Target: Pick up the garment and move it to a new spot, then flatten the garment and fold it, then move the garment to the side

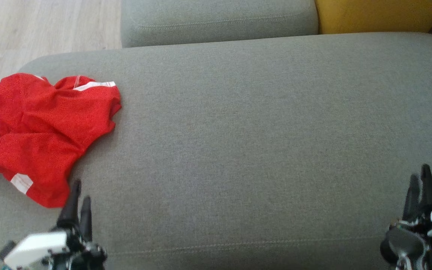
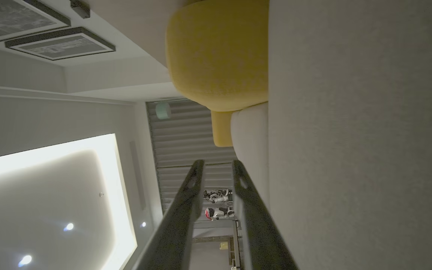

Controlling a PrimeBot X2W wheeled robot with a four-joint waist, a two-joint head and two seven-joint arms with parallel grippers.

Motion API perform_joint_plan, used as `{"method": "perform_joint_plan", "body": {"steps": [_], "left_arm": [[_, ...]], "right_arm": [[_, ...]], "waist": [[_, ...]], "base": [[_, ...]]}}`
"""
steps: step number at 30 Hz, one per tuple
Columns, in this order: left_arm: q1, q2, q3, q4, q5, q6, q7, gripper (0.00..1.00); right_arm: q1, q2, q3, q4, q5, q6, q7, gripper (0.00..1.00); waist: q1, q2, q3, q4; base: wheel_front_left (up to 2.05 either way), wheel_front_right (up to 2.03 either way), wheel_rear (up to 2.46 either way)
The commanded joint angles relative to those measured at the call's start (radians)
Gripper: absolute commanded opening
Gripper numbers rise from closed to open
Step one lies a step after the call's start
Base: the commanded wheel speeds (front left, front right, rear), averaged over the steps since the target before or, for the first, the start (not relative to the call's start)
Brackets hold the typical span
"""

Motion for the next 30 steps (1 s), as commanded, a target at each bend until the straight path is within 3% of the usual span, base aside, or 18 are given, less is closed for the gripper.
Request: {"method": "perform_joint_plan", "body": {"steps": [1,18,30], "left_arm": [[-0.016,0.003,0.000,-0.019,0.002,-0.001,-0.004,1.00],[-0.019,0.005,0.014,-0.043,0.038,-0.002,-0.054,1.00],[-0.040,0.006,0.077,-0.077,0.142,-0.003,-0.089,1.00]], "right_arm": [[-0.011,-0.001,0.001,-0.020,-0.003,0.000,-0.004,1.00],[-0.020,-0.002,0.021,-0.045,-0.098,0.001,-0.053,1.00],[-0.049,-0.002,0.030,-0.094,-0.295,0.002,-0.088,1.00]], "waist": [[0.0000,0.0000,0.000,0.000],[0.0000,0.0000,0.002,-0.002],[0.0000,0.0000,0.005,-0.005]], "base": [[0.00,0.00,0.00],[0.00,0.00,0.00],[0.00,0.00,0.00]]}}
